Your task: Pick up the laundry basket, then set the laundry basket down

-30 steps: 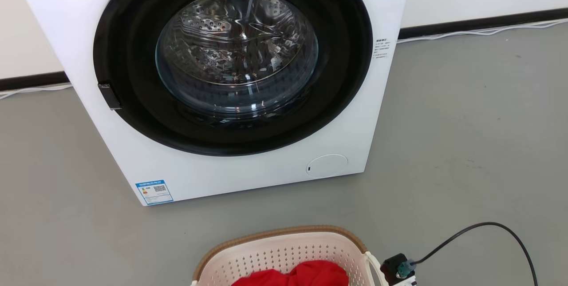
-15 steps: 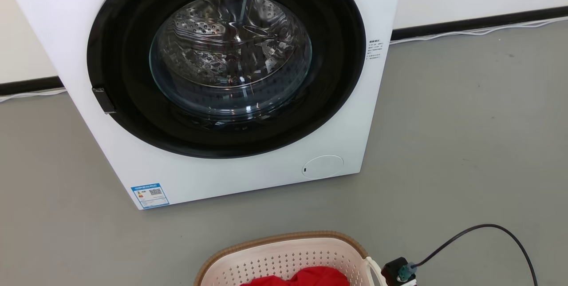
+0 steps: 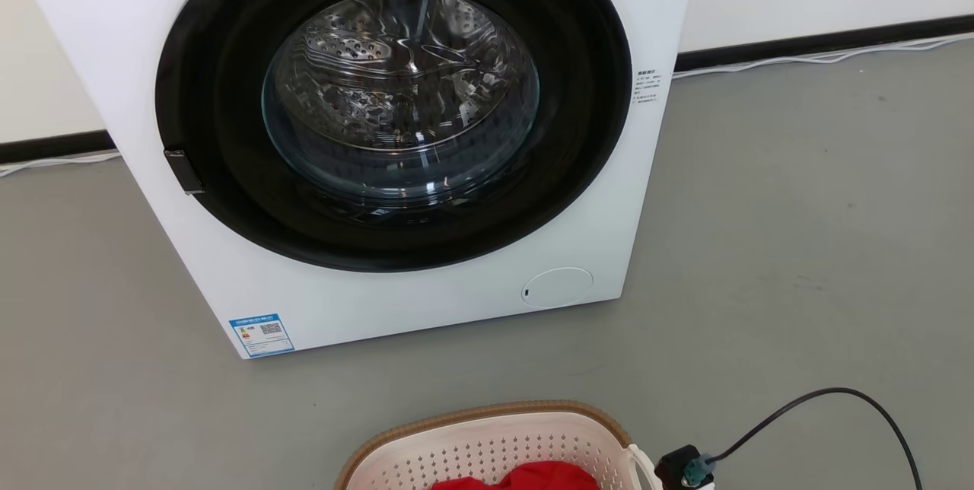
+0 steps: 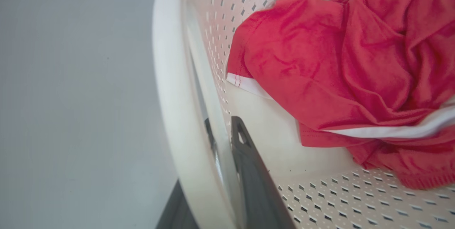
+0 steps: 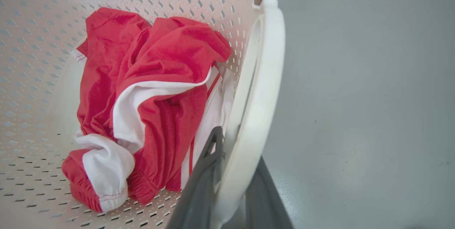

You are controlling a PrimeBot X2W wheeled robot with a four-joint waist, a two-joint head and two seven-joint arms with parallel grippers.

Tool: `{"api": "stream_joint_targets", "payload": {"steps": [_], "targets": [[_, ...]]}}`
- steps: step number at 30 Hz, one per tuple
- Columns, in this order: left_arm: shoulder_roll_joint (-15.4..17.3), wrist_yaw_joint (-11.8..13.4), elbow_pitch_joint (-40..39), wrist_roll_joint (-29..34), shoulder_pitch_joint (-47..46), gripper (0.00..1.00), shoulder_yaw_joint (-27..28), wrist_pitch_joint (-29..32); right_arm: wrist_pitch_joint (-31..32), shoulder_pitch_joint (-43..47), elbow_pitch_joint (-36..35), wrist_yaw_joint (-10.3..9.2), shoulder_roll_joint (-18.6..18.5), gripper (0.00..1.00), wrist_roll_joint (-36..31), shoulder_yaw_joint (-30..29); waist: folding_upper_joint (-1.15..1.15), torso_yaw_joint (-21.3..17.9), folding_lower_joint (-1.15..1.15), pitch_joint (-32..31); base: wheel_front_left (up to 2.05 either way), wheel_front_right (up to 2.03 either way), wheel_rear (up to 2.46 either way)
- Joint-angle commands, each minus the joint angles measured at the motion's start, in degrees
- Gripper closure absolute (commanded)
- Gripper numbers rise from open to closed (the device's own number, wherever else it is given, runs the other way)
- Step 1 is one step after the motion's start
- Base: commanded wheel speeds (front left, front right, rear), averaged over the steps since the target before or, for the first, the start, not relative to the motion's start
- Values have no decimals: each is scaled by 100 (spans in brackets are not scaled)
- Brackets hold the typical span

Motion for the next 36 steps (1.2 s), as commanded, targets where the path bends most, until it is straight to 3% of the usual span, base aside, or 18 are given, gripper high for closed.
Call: {"api": "stream_joint_targets", "payload": {"steps": [1, 36], "targets": [[-88, -39, -161, -24, -309, 100, 18, -149, -106, -78, -118, 145, 196, 100, 23, 168, 0, 9, 0, -15, 0, 0, 0], [-88, 6, 44, -581, -486, 100, -592, -365, -238, -185, -36, 145, 196, 100, 158, 298, 0, -23, 0, 43, 0, 0, 0]]}}
